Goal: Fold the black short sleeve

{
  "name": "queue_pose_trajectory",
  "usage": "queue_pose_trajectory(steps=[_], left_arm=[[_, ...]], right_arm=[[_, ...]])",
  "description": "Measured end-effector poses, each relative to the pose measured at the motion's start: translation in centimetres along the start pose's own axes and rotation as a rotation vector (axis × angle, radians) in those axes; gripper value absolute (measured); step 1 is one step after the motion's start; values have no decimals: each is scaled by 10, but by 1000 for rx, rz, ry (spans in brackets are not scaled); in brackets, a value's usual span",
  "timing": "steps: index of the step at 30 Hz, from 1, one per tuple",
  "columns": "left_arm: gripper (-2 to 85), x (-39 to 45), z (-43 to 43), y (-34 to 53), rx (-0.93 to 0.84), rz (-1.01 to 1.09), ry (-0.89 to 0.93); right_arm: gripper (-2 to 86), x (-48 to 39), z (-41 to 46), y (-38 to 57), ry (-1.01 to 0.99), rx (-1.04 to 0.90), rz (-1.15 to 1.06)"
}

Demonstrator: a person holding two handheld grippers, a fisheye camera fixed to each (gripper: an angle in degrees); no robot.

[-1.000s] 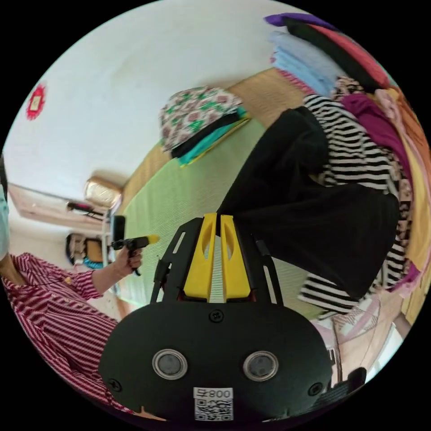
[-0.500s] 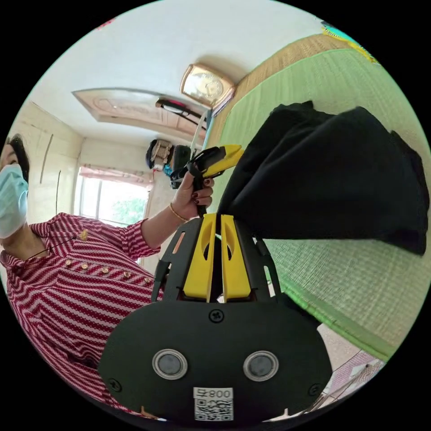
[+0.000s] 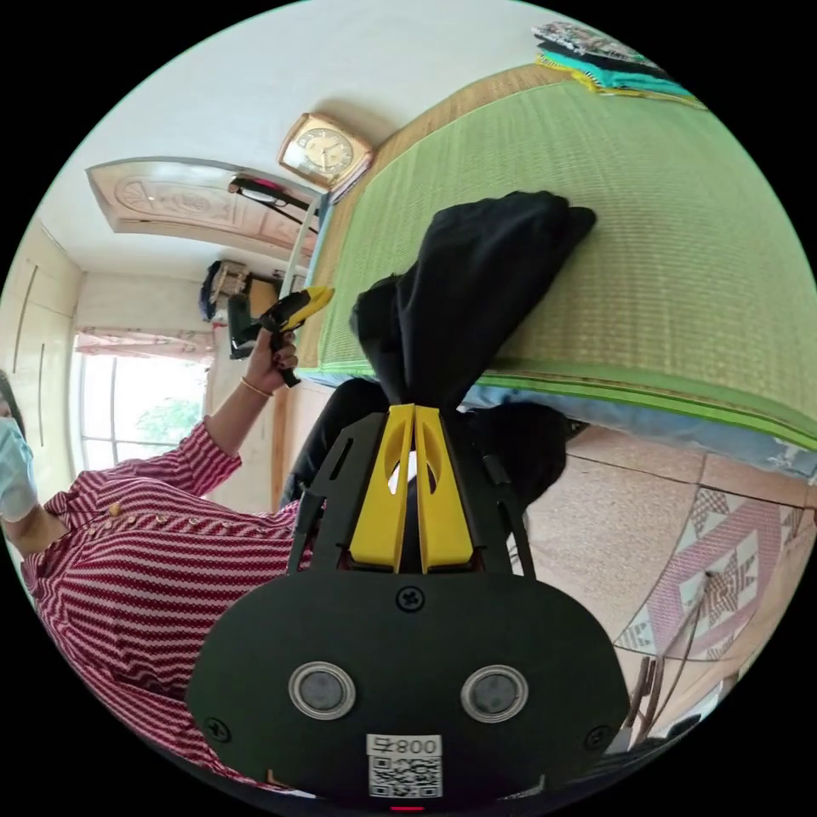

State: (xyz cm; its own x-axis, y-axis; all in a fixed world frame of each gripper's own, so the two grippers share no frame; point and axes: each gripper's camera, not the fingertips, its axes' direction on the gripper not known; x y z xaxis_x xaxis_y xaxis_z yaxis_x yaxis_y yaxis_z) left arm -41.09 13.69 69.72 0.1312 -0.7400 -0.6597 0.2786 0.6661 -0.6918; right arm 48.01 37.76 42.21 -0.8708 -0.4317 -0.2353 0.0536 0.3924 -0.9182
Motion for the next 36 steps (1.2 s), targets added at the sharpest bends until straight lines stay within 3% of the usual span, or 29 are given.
queue_pose_trajectory(steps=[4, 7, 21, 28, 36], left_arm=[[93, 15, 53, 14, -252, 79, -154], [72, 22, 72, 41, -325, 92, -208], [12, 123, 34, 205, -209, 130, 18], [11, 196, 23, 257, -175, 261, 125], [11, 252, 12, 282, -203, 510, 44]], right_arm=[[2, 46, -23, -4, -32, 73, 46], [3, 55, -22, -13, -8, 88, 19], [62, 66, 174, -52, -228, -185, -151], [101, 64, 219, -62, -99, -218, -163], [106, 71, 270, -50, 9, -311, -150]])
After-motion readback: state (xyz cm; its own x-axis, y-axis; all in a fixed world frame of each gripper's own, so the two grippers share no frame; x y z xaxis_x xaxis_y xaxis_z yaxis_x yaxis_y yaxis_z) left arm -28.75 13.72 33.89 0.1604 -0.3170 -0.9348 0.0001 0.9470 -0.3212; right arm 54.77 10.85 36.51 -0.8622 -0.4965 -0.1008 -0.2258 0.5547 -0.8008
